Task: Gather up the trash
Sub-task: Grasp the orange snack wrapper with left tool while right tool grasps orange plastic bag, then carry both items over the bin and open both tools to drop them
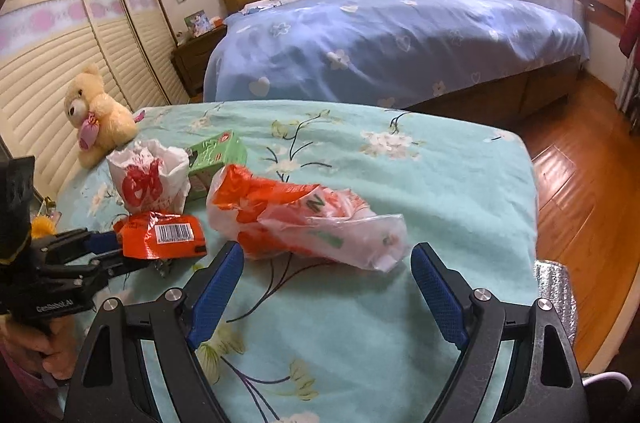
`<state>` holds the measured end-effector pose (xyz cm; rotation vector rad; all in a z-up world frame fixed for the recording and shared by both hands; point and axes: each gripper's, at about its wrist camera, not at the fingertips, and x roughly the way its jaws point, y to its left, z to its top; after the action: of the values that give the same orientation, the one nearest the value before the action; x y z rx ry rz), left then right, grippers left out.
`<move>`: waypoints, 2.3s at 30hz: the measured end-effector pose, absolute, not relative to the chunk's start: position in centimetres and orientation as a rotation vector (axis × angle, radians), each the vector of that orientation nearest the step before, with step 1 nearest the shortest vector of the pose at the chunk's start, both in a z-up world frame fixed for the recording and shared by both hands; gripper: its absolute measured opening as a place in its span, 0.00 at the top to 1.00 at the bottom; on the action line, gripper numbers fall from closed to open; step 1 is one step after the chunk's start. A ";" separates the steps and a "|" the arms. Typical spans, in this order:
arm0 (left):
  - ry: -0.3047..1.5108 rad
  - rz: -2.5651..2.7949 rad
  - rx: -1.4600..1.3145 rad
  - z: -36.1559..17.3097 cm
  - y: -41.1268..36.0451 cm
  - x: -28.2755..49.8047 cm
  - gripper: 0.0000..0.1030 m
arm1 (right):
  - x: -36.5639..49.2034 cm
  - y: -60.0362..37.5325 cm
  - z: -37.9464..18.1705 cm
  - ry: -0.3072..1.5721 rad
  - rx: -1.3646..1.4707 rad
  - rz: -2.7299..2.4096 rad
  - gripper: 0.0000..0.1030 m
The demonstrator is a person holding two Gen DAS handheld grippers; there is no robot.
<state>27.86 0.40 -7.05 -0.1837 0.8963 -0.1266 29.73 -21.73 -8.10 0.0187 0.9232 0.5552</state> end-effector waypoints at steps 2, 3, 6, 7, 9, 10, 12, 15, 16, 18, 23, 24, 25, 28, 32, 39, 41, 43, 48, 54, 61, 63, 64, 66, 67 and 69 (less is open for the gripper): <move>0.900 -0.135 -0.185 -7.3 0.4 28.1 0.55 | 29.6 -22.1 -7.5 0.905 0.005 0.565 0.15; 0.903 -0.137 -0.187 -7.4 0.4 28.3 0.55 | 29.7 -22.1 -7.4 0.904 -0.007 0.571 0.14; 0.903 -0.143 -0.191 -7.6 0.5 28.5 0.55 | 30.5 -21.2 -7.2 0.913 -0.070 0.612 0.11; 0.901 -0.144 -0.194 -7.6 0.5 28.7 0.55 | 30.8 -20.9 -7.3 0.915 -0.091 0.622 0.11; 0.900 -0.144 -0.200 -7.7 0.6 28.7 0.55 | 31.5 -20.1 -7.7 0.933 -0.130 0.650 0.11; 0.899 -0.144 -0.202 -7.7 0.6 28.8 0.55 | 31.8 -19.7 -8.0 0.945 -0.143 0.659 0.11; 0.898 -0.143 -0.201 -7.8 0.6 28.9 0.56 | 32.2 -19.2 -8.7 0.972 -0.163 0.662 0.12; 0.893 -0.149 -0.192 -7.7 0.3 28.9 0.71 | 32.0 -18.8 -9.3 0.986 -0.182 0.634 0.31; 0.893 -0.152 -0.187 -7.7 0.2 28.7 0.77 | 31.7 -18.8 -9.4 0.989 -0.180 0.609 0.38; 0.882 -0.155 -0.173 -7.5 -0.1 28.4 0.83 | 31.0 -19.1 -9.3 0.983 -0.146 0.598 0.39; 0.841 -0.166 -0.160 -6.8 -0.5 26.6 0.93 | 27.9 -19.9 -8.5 0.978 -0.042 0.582 0.40; 0.841 -0.170 -0.162 -6.8 -0.6 26.3 0.93 | 27.3 -20.0 -8.4 0.979 -0.019 0.575 0.40; 0.842 -0.178 -0.165 -6.7 -0.6 25.8 0.93 | 26.6 -20.3 -8.2 0.981 0.012 0.570 0.40; 0.845 -0.196 -0.170 -6.7 -0.9 24.4 0.94 | 24.5 -21.3 -7.8 0.991 0.097 0.530 0.40; 0.844 -0.225 -0.179 -6.2 -1.4 22.6 0.94 | 21.5 -22.9 -7.4 0.989 0.181 0.465 0.40; 0.837 -0.287 -0.164 -5.3 -2.7 20.8 0.94 | 17.7 -26.1 -7.4 0.992 0.293 0.336 0.40; 0.835 -0.305 -0.156 -5.1 -3.3 20.4 0.94 | 16.9 -26.8 -7.2 0.988 0.301 0.309 0.40; 0.832 -0.324 -0.146 -4.8 -3.9 20.2 0.94 | 16.1 -27.3 -6.9 0.982 0.301 0.278 0.40; 0.826 -0.368 -0.123 -4.5 -5.7 19.7 0.94 | 14.5 -29.1 -6.4 0.964 0.320 0.217 0.40; 0.826 -0.416 -0.092 -4.4 -7.9 19.2 0.94 | 13.1 -30.9 -6.0 0.949 0.338 0.166 0.40; 0.830 -0.453 -0.065 -4.2 -10.1 18.9 0.94 | 11.9 -32.8 -5.9 0.942 0.361 0.121 0.40; 0.826 -0.454 -0.057 -4.2 -10.7 18.9 0.94 | 11.7 -33.3 -5.9 0.938 0.366 0.112 0.40; 0.822 -0.457 -0.056 -4.1 -10.9 18.9 0.94 | 11.7 -33.5 -5.9 0.936 0.367 0.106 0.40; 0.820 -0.465 -0.051 -4.0 -11.4 18.8 0.94 | 11.5 -34.0 -5.8 0.932 0.374 0.098 0.40; 0.818 -0.470 -0.046 -3.9 -11.7 18.8 0.94 | 11.4 -34.2 -5.8 0.931 0.375 0.094 0.40; 0.816 -0.477 -0.040 -3.9 -12.0 18.7 0.94 | 11.3 -34.6 -5.7 0.927 0.376 0.086 0.40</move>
<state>18.74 -12.04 -3.92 -0.0401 0.8161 -0.4770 11.26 -34.62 -5.75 0.3762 0.9274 0.0857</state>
